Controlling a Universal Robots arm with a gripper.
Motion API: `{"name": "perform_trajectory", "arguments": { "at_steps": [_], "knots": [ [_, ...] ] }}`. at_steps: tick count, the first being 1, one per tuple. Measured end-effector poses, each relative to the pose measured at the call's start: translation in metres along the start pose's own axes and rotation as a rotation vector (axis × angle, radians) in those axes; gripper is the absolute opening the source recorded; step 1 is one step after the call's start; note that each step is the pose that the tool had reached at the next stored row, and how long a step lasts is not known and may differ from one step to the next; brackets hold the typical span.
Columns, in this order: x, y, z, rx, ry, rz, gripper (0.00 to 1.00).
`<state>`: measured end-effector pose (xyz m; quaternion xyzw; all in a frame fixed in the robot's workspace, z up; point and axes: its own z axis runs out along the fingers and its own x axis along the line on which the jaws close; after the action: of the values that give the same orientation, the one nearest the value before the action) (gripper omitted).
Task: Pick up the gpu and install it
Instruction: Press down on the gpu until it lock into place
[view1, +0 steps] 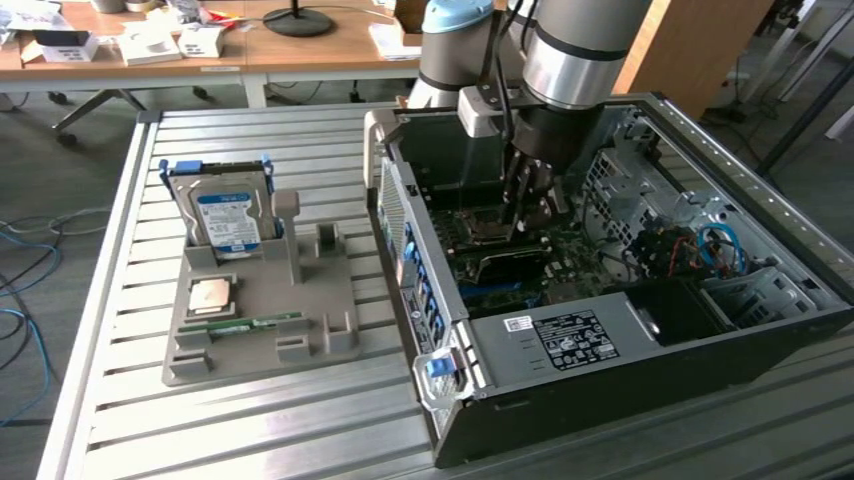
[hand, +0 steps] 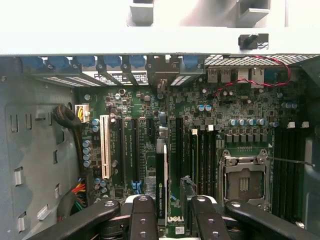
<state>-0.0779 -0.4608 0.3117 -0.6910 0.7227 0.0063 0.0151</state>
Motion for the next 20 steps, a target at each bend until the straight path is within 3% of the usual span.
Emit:
{"name": "perform_trajectory", "arguments": {
  "at_steps": [2, 7, 14, 20],
  "knots": [
    [0.0, 0.0, 0.0, 0.0, 0.0, 0.0, 0.32],
    [0.0, 0.0, 0.0, 0.0, 0.0, 0.0, 0.11],
    [0.0, 0.0, 0.0001, -0.0001, 0.0001, 0.0, 0.11],
    [0.0003, 0.0001, 0.0094, 0.0, 0.0001, 0.0, 0.11]
  ]
}}
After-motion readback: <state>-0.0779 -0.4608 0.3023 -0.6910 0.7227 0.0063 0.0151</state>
